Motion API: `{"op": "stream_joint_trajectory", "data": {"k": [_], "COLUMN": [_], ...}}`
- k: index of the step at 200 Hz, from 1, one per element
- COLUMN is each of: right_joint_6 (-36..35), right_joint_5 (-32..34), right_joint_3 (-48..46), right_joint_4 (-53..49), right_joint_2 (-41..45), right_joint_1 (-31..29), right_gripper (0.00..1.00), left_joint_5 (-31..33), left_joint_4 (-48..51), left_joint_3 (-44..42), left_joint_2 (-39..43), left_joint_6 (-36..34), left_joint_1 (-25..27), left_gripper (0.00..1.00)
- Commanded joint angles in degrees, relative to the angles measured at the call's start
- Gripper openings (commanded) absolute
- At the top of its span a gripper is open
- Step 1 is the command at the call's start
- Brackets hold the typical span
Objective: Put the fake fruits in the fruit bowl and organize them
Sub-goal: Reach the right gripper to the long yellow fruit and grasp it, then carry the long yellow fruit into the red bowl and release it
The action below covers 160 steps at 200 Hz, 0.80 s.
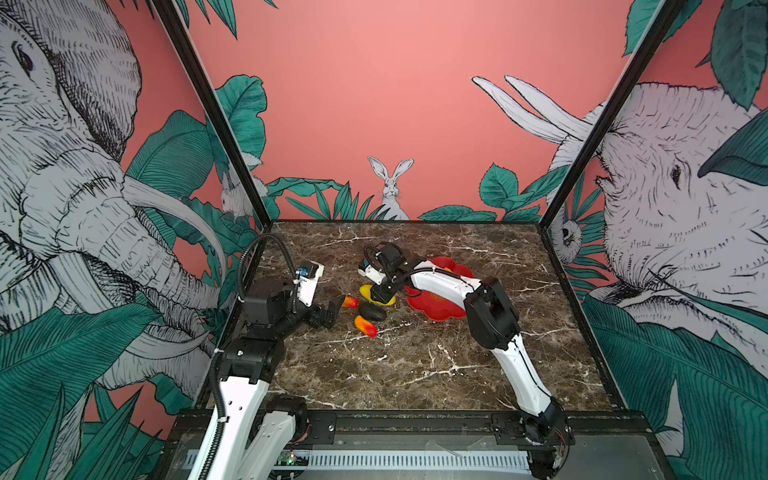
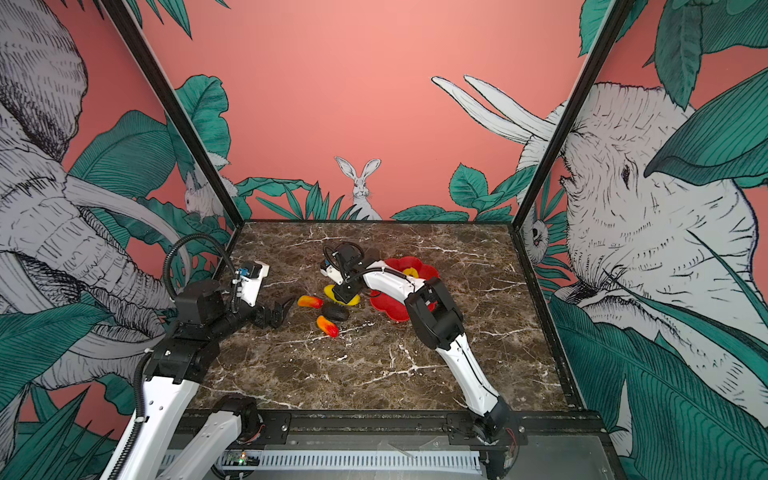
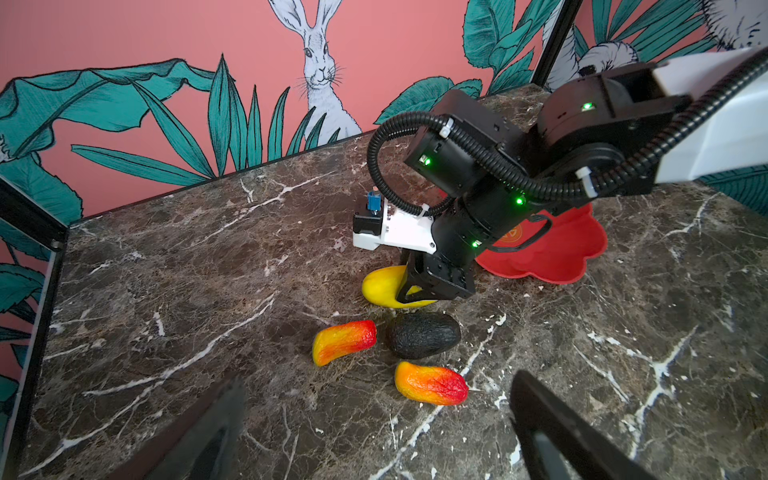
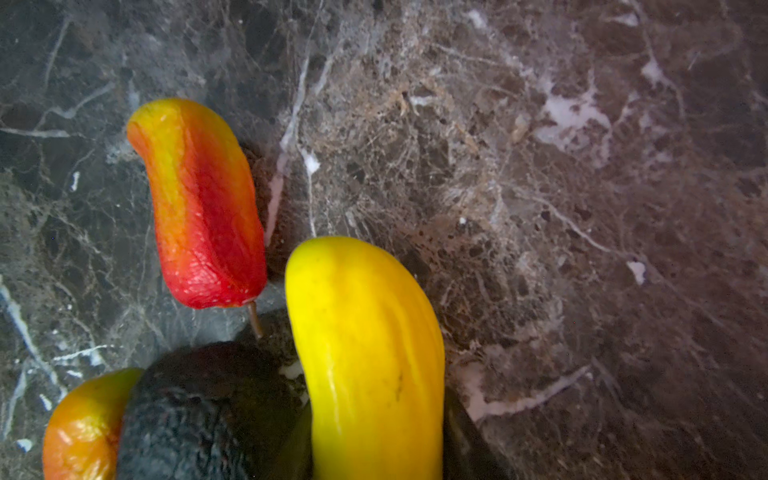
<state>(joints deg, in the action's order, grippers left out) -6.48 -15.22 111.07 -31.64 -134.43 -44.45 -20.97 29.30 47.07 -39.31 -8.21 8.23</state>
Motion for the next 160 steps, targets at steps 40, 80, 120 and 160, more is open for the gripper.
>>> {"op": "stream_joint_trajectory", "data": {"k": [40, 80, 120, 160], "right_joint_6": [1.7, 6.8, 9.4, 13.1], "right_joint_5": [5.2, 10.2, 14.3, 18.0], "right_joint_3": [-6.0, -16.9, -27.2, -35.0], "right_joint_4": [0.2, 1.2, 1.9, -0.2], "right_joint_2": [15.3, 26.5, 33.1, 41.2], "right_joint_1": [1.9, 6.7, 9.8, 13.2], "right_gripper": [0.31, 0.3, 0.3, 0.29], "left_joint_5": [-0.3, -0.5, -0.7, -0.5], "left_joint_4": [-0.1, -0.2, -0.3, -0.2], "left_joint_3": [0.0, 0.0, 0.0, -0.1], "left_joint_2": [0.5, 0.8, 0.9, 0.9], "left_joint_6": [-0.9, -0.9, -0.8, -0.8], "left_joint_1": [0.0, 0.1, 0.0, 0.0], "left_gripper": [1.0, 1.0, 1.0, 1.0]}}
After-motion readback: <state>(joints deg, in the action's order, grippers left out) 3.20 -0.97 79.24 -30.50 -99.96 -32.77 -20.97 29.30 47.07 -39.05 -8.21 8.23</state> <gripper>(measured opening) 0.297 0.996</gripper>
